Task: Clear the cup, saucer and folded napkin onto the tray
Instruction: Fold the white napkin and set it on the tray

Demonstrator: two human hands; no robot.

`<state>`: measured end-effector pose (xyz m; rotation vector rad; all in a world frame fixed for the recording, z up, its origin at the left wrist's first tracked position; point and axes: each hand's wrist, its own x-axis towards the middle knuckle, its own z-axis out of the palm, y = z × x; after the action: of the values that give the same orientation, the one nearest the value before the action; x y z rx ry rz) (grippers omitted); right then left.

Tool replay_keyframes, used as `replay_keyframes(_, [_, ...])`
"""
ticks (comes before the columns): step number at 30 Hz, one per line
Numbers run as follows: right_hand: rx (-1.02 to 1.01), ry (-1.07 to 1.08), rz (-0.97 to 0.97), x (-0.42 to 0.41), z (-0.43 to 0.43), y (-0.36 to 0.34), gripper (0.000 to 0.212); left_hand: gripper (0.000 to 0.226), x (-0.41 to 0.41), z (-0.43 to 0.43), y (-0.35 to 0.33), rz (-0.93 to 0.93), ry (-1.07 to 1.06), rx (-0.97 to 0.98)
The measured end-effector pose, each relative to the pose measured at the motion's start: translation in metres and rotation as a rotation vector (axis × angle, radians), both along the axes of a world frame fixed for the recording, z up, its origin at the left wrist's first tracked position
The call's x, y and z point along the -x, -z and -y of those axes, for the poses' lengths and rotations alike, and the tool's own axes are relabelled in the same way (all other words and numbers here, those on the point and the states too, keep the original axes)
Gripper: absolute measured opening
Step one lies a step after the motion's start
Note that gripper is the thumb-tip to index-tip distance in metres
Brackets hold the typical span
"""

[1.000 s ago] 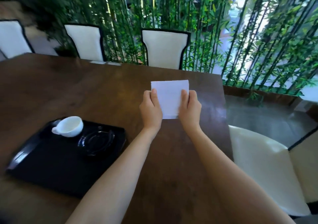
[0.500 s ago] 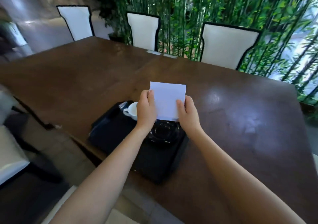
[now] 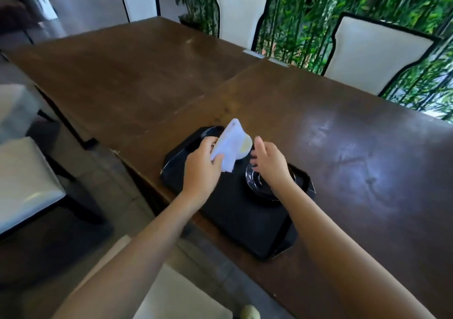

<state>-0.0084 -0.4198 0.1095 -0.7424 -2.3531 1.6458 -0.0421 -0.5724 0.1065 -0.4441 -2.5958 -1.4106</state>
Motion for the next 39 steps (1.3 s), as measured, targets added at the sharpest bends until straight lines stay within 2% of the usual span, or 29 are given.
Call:
replay_keyframes(2, [0.114,-0.111,-0.037,0.005,0.014,-0.019,0.045,0.022,-0.009,0.0,0.007,-0.194,-0.016,0.151])
replay_keyframes(4, [0.12,-0.121,-0.065,0.011,0.028,-0.028,0.053,0.02,-0.021,-0.004,0.016,-0.261,0.031,0.199])
replay_keyframes(7, [0.178,0.058,-0.081,0.015,0.032,-0.022,0.031,0.033,-0.03,0.001,0.028,-0.193,0.177,0.085])
replay_keyframes(9, [0.367,0.107,-0.066,0.014,0.026,-0.012,0.03,0.036,-0.026,0.015,0.034,-0.115,0.182,-0.086])
replay_keyframes(11, [0.566,0.068,-0.092,0.011,0.02,0.003,0.02,0.036,-0.008,0.029,0.035,0.094,-0.017,-0.283])
replay_keyframes(12, [0.641,0.045,-0.097,0.01,0.019,0.01,0.017,0.04,0.005,0.033,0.034,0.298,-0.106,-0.372])
replay_keyframes(14, [0.737,0.01,-0.091,0.009,0.017,0.023,0.016,0.042,0.033,0.04,0.035,0.736,-0.07,-0.561])
replay_keyframes(15, [0.763,-0.003,-0.089,0.01,0.016,0.029,0.016,0.036,0.044,0.042,0.037,0.867,0.021,-0.624])
replay_keyframes(16, [0.778,-0.008,-0.086,0.011,0.015,0.034,0.016,0.028,0.051,0.044,0.041,0.927,0.106,-0.638])
replay_keyframes(18, [0.797,0.026,-0.053,0.013,0.015,0.045,0.018,0.017,0.059,0.047,0.053,0.92,0.184,-0.578])
replay_keyframes(21, [0.643,0.096,0.132,0.012,0.021,0.069,0.026,0.016,0.059,0.047,0.075,0.888,0.147,-0.459])
replay_keyframes(24, [0.463,0.129,0.325,0.003,0.039,0.092,0.066,0.02,0.052,0.044,0.098,0.86,0.049,-0.361])
replay_keyframes(26, [0.283,0.079,0.37,-0.005,0.049,0.102,0.079,0.023,0.046,0.043,0.112,0.838,0.027,-0.285])
replay_keyframes(29, [-0.004,-0.014,0.376,-0.013,0.06,0.116,0.066,0.024,0.044,0.046,0.124,0.717,0.082,-0.09])
replay_keyframes(33, [-0.253,-0.056,0.315,-0.025,0.062,0.127,0.058,0.027,0.051,0.043,0.127,0.392,0.199,0.312])
replay_keyframes(35, [-0.334,-0.062,0.293,-0.028,0.062,0.129,0.058,0.028,0.054,0.038,0.127,0.335,0.213,0.386])
replay_keyframes(39, [-0.4,-0.086,0.252,-0.033,0.067,0.132,0.054,0.029,0.058,0.034,0.129,0.322,0.219,0.416])
